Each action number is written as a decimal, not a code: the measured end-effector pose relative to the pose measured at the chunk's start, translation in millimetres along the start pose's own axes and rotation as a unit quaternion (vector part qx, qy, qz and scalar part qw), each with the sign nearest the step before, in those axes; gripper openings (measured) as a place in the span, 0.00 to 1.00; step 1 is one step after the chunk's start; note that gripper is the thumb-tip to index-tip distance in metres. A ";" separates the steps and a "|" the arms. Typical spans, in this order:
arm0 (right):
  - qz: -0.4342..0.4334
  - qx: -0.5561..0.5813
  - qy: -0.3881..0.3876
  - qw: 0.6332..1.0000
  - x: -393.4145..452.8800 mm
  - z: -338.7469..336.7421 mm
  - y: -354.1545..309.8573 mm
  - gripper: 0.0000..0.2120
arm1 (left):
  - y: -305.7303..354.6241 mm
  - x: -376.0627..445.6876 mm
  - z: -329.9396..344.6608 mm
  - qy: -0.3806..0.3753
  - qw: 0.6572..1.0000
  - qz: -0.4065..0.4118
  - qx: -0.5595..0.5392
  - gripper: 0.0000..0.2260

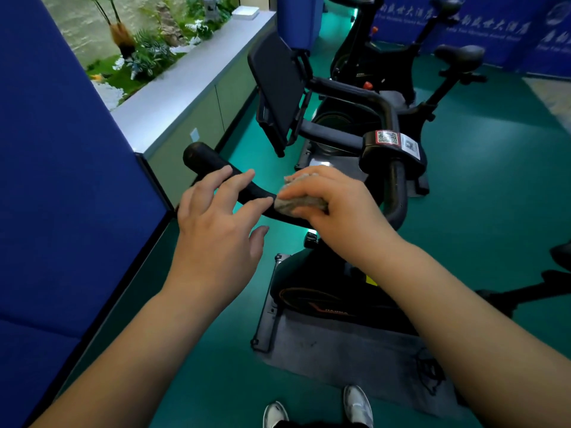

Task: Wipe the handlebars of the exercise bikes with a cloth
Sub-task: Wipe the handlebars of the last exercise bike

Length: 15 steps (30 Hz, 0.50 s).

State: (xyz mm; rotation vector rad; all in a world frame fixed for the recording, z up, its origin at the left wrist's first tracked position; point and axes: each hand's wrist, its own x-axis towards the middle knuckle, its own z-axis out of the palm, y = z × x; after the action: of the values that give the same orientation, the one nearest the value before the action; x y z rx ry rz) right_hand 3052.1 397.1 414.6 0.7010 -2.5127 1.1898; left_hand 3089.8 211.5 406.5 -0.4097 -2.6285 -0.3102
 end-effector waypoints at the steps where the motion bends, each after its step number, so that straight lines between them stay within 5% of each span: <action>1: -0.008 0.003 -0.017 1.000 -1.2 -4.4 2.3 0.13 | 3.4 -0.1 1.2 -0.004 1.000 0.002 0.002 0.17; 9: -0.001 0.026 -0.103 0.994 -28.3 -72.3 43.9 0.14 | 32.3 7.4 15.7 0.010 0.999 -0.038 -0.004 0.15; 15: -0.057 0.038 -0.097 0.993 -8.4 -45.1 40.1 0.14 | 54.6 9.7 18.0 -0.002 0.996 -0.087 0.013 0.13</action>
State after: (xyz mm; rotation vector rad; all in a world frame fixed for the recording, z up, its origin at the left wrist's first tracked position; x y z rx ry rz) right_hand 3039.6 456.7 413.1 1.0110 -2.5501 1.2363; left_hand 3092.6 269.6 403.5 -0.1723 -2.6741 -0.3322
